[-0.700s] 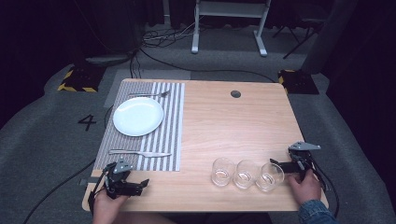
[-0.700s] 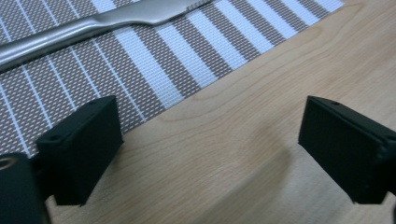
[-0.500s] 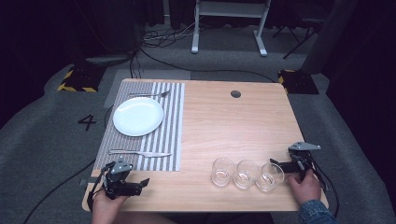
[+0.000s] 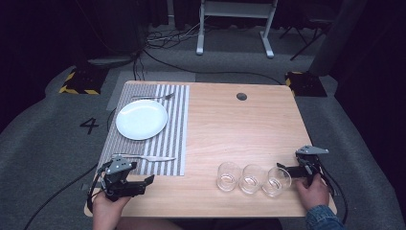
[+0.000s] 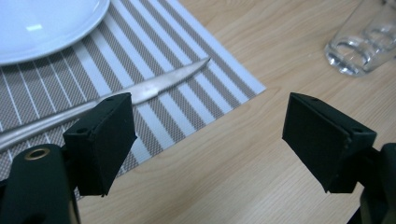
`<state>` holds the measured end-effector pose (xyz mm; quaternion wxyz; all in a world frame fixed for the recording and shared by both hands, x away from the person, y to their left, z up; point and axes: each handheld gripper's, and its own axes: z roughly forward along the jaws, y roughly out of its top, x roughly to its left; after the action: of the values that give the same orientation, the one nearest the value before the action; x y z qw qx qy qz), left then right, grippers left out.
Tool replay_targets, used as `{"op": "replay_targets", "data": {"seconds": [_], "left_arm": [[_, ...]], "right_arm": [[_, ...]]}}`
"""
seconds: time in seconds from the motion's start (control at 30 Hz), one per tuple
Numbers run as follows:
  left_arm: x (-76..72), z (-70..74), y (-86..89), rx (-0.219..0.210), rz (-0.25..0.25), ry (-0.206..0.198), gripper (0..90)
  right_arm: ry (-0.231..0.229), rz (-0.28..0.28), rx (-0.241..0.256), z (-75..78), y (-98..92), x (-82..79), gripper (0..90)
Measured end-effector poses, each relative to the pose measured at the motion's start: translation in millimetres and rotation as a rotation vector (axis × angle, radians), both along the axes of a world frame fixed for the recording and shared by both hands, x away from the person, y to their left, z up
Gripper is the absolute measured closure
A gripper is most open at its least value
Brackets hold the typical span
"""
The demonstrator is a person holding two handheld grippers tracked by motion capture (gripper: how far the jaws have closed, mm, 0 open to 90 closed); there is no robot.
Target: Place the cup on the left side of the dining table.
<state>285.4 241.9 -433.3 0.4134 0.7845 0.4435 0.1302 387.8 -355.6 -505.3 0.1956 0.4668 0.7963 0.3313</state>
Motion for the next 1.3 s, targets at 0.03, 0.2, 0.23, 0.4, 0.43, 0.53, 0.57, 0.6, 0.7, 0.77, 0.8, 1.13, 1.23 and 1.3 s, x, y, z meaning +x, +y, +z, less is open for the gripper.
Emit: {"op": "replay_targets", "data": {"seconds": [0.03, 0.2, 0.23, 0.4, 0.43, 0.53, 0.57, 0.6, 0.7, 0.77, 0.8, 1.13, 1.23, 1.3], "left_arm": [[0.5, 5.5, -2.9, 0.004, -0.003, -0.01, 18.3], [-0.1, 15.4, -8.7, 0.023, -0.014, -0.042, 19.3], [-1.0, 19.5, -10.8, 0.034, -0.016, -0.051, 20.3], [-0.9, 28.0, -12.7, 0.001, -0.025, -0.065, 20.5], [-0.4, 30.4, -13.8, -0.005, -0.023, -0.074, 20.5], [0.6, 37.2, -19.4, -0.009, -0.038, -0.094, 20.5], [1.1, 39.2, -21.7, -0.01, -0.045, -0.1, 20.5], [1.6, 41.0, -23.8, -0.007, -0.055, -0.105, 20.5], [3.0, 44.9, -31.4, 0.0, -0.099, -0.114, 20.5], [4.1, 47.9, -37.0, 0.0, -0.117, -0.12, 20.5], [4.4, 49.1, -38.6, -0.001, -0.123, -0.122, 20.4], [12.9, 61.4, -58.2, -0.006, -0.167, -0.158, 20.3], [14.5, 63.4, -65.2, -0.013, -0.199, -0.166, 20.2], [17.7, 66.1, -69.7, -0.051, -0.233, -0.159, 20.2]], "right_arm": [[0.0, 0.0, 0.0, 0.0, 0.0, 0.0, 0.7], [0.0, 0.0, 0.0, 0.0, 0.0, 0.0, 0.7], [0.0, 0.0, 0.001, 0.0, 0.0, 0.0, 0.7], [0.0, 0.0, 0.0, 0.0, 0.0, 0.0, 0.7], [0.0, 0.0, 0.0, 0.0, 0.0, 0.0, 0.7], [0.0, 0.0, 0.0, 0.0, 0.0, 0.0, 0.7], [0.0, 0.0, 0.001, 0.0, 0.0, -0.1, 0.7], [0.0, 0.0, 0.0, 0.0, 0.0, 0.0, 0.7], [0.0, 0.0, 0.001, 0.0, 0.1, -0.1, 0.7], [0.0, 0.0, 0.001, 0.0, 0.1, -0.1, 0.6], [0.0, 0.0, 0.001, 0.0, 0.1, -0.1, 0.7], [0.001, -0.002, 0.001, 0.0, 0.1, -0.3, 0.7], [0.0, -0.002, 0.001, 0.0, 0.1, -0.4, 0.7], [0.001, -0.002, 0.002, 0.0, 0.1, -0.5, 0.7]]}}
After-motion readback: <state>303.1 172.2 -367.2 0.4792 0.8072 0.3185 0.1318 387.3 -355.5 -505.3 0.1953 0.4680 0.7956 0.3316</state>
